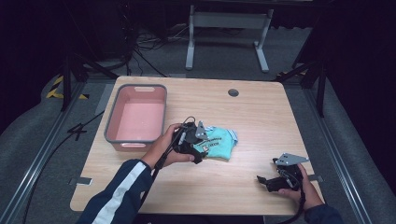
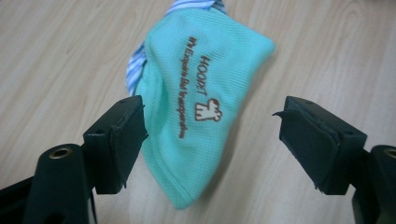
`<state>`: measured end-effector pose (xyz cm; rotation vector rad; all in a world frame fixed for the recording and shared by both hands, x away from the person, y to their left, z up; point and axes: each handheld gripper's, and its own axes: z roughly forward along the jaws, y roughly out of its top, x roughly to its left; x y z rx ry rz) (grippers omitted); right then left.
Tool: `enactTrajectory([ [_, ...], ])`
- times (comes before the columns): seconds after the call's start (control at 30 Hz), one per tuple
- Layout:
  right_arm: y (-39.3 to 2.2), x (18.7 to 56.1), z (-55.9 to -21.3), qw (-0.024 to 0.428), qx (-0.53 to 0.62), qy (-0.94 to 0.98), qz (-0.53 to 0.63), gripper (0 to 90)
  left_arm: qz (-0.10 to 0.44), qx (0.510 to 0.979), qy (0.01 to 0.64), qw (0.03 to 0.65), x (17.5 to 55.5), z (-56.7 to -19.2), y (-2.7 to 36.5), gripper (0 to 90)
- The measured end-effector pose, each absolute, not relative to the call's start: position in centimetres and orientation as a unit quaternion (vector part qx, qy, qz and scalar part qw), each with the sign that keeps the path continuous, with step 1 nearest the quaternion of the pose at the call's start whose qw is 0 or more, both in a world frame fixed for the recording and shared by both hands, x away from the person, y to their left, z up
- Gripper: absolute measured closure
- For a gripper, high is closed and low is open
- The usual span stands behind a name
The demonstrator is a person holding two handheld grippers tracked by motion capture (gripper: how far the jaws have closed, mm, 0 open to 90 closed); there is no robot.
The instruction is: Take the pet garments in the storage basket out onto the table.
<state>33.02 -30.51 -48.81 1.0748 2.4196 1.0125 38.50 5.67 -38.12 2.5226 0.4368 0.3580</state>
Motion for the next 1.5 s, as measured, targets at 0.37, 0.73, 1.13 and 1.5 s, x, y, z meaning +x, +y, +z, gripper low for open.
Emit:
enactTrajectory([
  [0.37,-30.5,33.0,-48.8,0.153,0.374,0.844,0.353,0.6,0.136,0.943,0.148,0.265,36.5,-38.3,7.9,22.4],
  [0.73,-30.5,33.0,-48.8,0.153,0.374,0.844,0.353,0.6,0.129,0.954,0.13,0.239,35.0,-39.7,10.2,22.8],
  [1.13,-30.5,33.0,-48.8,0.153,0.374,0.844,0.353,0.6,0.131,0.956,0.138,0.223,33.9,-41.2,13.2,23.3],
  [1.5,-30.5,33.0,-48.8,0.154,0.375,0.844,0.352,0.6,0.143,0.959,0.144,0.198,32.9,-43.3,16.3,21.1],
])
